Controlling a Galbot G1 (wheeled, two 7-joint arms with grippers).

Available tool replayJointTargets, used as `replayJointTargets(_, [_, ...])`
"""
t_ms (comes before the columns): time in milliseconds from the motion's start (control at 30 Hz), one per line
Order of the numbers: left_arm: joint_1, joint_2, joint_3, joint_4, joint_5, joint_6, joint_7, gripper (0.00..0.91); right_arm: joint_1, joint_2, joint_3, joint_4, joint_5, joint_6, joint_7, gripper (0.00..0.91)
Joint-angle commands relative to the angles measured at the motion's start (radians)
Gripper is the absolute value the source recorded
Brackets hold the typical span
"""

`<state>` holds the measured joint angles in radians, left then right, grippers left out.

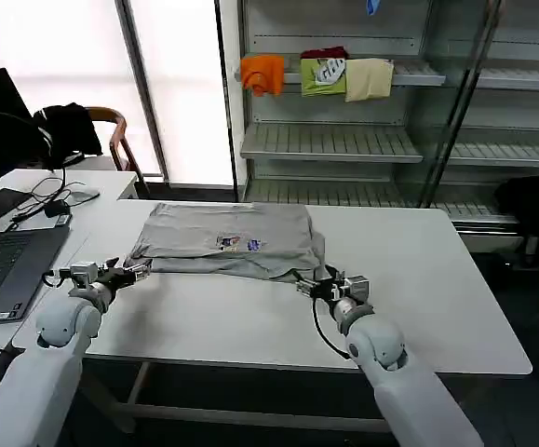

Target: Fold and organize the clothes.

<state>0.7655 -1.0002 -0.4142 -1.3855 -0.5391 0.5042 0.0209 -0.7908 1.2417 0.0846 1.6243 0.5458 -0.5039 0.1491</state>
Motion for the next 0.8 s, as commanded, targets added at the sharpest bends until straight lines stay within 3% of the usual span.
replayJointTargets(33, [-0.024,-0.003,0.002,0.108,-0.012,-0.018,0.01,0.786,0.006,0.009,-0.009,-0.046,-0.008,0.002,-0.008,0.836])
replayJointTargets(133, [-0.025,-0.007,0.002,0.113,-0.011,-0.022,0.015,0.645,0.01,0.01,-0.015,-0.054,-0.017,0.005,-0.014,0.796])
replayJointTargets(200, [-0.025,-0.008,0.003,0.113,-0.011,-0.022,0.017,0.615,0.011,0.011,-0.017,-0.06,-0.02,0.005,-0.014,0.715])
replayJointTargets(267, [-0.026,-0.008,0.003,0.116,-0.011,-0.022,0.02,0.514,0.009,0.011,-0.02,-0.06,-0.023,0.007,-0.014,0.524])
replayJointTargets(333, [-0.027,-0.008,0.003,0.121,-0.011,-0.023,0.021,0.453,0.007,0.01,-0.022,-0.055,-0.024,0.008,-0.016,0.443])
replayJointTargets(367, [-0.028,-0.008,0.003,0.123,-0.011,-0.023,0.023,0.373,0.007,0.009,-0.023,-0.054,-0.024,0.008,-0.017,0.322])
replayJointTargets(400, [-0.028,-0.008,0.004,0.125,-0.011,-0.025,0.024,0.343,0.007,0.009,-0.024,-0.053,-0.025,0.008,-0.018,0.262])
replayJointTargets(467, [-0.028,-0.008,0.005,0.127,-0.01,-0.027,0.028,0.191,0.007,0.01,-0.025,-0.054,-0.029,0.01,-0.019,0.131])
replayJointTargets(500, [-0.027,-0.009,0.005,0.127,-0.009,-0.028,0.029,0.05,0.007,0.01,-0.026,-0.054,-0.031,0.01,-0.019,0.101])
replayJointTargets(800, [-0.018,-0.002,0.009,0.103,0.009,-0.047,0.041,0.01,0.004,-0.008,-0.027,-0.019,-0.035,0.01,-0.015,0.0])
